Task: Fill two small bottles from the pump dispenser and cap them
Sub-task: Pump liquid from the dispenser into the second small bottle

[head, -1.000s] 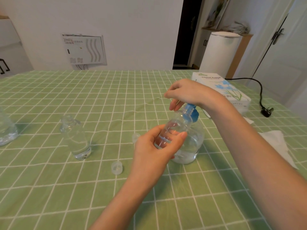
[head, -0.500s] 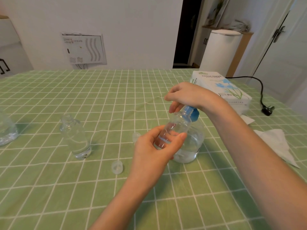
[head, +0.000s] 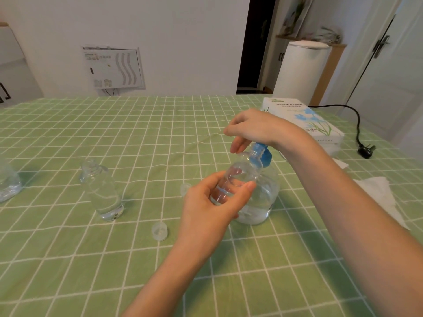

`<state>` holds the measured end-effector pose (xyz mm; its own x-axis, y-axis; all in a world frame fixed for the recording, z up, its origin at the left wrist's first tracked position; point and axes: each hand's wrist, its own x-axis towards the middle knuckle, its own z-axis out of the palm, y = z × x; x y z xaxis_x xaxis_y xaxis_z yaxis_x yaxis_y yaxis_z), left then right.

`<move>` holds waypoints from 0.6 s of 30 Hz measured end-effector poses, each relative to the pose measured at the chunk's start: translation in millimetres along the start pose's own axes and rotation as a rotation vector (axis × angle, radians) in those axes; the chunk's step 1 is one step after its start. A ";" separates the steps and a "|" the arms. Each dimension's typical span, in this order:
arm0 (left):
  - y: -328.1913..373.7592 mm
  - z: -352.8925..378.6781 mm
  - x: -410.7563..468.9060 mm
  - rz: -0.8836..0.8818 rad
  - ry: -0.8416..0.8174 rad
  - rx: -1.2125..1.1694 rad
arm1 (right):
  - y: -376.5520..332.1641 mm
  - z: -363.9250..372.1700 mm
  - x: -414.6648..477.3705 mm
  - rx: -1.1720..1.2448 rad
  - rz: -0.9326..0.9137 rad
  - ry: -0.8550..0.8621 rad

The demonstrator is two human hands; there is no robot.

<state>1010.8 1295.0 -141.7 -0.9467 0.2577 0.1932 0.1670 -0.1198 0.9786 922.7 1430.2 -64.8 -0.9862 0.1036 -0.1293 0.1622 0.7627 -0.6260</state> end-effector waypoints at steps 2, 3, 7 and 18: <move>-0.4 -0.5 -0.5 0.000 0.000 0.005 | 2.5 1.9 0.1 0.009 0.010 -0.010; -0.5 -0.5 -0.9 0.000 0.001 0.006 | 3.5 2.6 0.2 0.013 0.015 -0.016; -0.4 -0.8 -1.4 0.000 0.002 0.005 | 3.6 3.8 1.1 0.014 0.008 -0.020; 2.0 -0.4 0.3 0.007 0.002 0.012 | -4.0 -3.8 -2.4 -0.020 -0.015 0.028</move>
<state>1010.7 1294.4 -139.7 -0.9461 0.2548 0.2000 0.1770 -0.1106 0.9780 924.3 1429.3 -59.1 -0.9891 0.1098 -0.0982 0.1470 0.7769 -0.6122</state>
